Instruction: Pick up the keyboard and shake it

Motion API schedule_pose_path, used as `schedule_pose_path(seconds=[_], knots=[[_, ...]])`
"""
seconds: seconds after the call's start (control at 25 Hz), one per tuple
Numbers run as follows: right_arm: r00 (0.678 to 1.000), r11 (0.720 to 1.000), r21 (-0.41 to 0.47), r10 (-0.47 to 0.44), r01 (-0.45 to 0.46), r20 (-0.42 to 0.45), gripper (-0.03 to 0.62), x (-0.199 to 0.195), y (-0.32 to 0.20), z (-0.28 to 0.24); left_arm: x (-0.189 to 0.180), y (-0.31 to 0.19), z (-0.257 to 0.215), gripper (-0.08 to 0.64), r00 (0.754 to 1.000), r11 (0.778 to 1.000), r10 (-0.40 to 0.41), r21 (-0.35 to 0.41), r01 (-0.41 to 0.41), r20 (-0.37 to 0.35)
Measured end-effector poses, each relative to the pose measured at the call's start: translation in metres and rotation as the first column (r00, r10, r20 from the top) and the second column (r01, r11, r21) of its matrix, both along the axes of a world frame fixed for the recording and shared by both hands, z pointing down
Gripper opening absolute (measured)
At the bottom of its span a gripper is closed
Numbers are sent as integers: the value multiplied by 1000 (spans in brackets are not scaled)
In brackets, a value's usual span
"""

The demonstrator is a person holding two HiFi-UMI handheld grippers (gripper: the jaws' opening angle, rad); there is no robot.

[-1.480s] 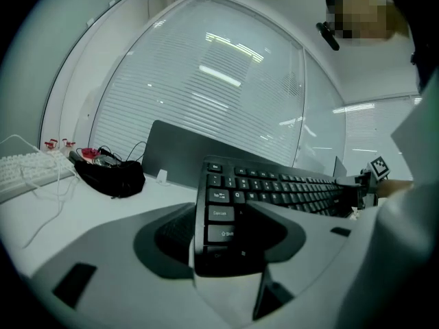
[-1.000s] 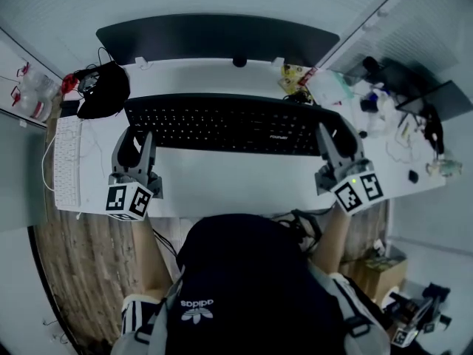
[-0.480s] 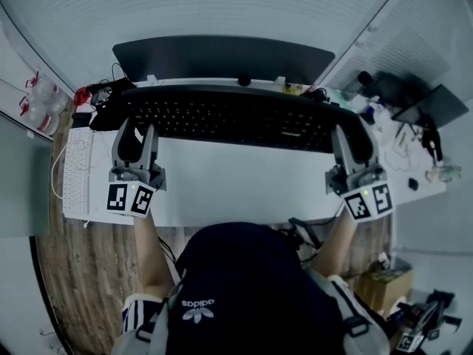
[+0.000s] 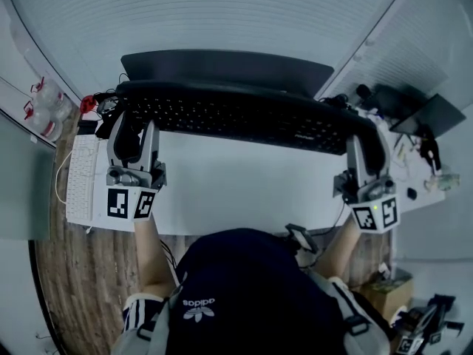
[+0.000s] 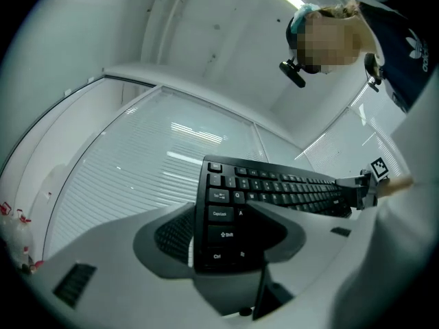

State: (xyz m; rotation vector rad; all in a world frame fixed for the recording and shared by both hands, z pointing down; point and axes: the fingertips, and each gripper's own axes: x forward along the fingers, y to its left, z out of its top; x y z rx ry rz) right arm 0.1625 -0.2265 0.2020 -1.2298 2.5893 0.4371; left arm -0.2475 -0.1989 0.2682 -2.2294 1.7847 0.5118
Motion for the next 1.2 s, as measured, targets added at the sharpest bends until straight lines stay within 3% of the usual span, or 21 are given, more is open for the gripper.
schedule_pose_path(seconds=[0.2,0.4,0.92,1.2], knots=[[1000,1000,0,10,-10,-2,198,-4,-4,-2,-3,-2,1,224,1000,1000,0,7,0,3],[999,1000,22,-8,9,-43,195,-11,21,-10,-7,8,14,224,998,999,38,-16,-38,-49],[996,1000,9,-28,29,-89,192,-25,9,-22,-10,-6,49,224,976,994,69,-70,-85,-209],[993,1000,1,-27,27,-116,192,-28,4,-21,-6,-12,68,225,969,988,81,-109,-108,-232]])
